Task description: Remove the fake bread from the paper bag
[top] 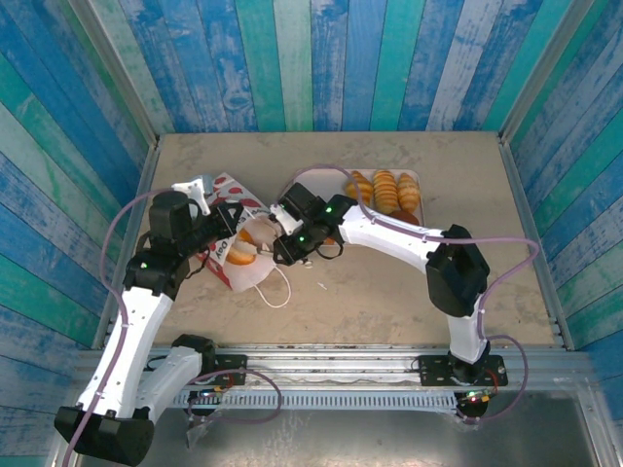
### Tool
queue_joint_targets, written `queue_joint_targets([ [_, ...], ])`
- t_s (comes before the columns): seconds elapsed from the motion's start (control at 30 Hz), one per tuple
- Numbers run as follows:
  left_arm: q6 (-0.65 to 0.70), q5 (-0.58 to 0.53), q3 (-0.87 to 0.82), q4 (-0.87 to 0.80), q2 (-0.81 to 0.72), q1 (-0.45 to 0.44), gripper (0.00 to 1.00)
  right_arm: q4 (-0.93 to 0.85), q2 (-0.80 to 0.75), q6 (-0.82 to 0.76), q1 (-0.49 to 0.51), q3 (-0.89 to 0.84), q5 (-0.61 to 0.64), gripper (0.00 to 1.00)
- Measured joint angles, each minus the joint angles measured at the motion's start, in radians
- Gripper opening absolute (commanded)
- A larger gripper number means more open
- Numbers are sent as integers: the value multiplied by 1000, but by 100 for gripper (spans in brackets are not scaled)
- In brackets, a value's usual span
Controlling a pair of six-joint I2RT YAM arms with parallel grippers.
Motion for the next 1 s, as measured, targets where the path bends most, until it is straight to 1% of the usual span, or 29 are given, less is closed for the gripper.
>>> queue_joint_targets([
  [0.13, 0, 0, 0, 6, 0, 0, 0, 37, 1, 21, 4, 0, -35, 57],
  [0.23, -1, 0, -1, 9, 0, 0, 0, 43, 4, 19, 11, 0, -31, 57],
  [0.43, -6, 1, -4, 22, 0, 0, 0, 18, 31, -16, 42, 14, 42, 58],
  [0.73, -13, 0, -4, 22, 1, 0, 0, -8, 51, -66, 92, 41, 119, 59],
  [0.9, -23, 1, -4, 23, 1, 0, 0, -26, 87, -82, 98, 86, 171, 60],
  [1.0, -26, 4, -4, 25, 1, 0, 0, -32, 114, -92, 97, 110, 177, 60],
])
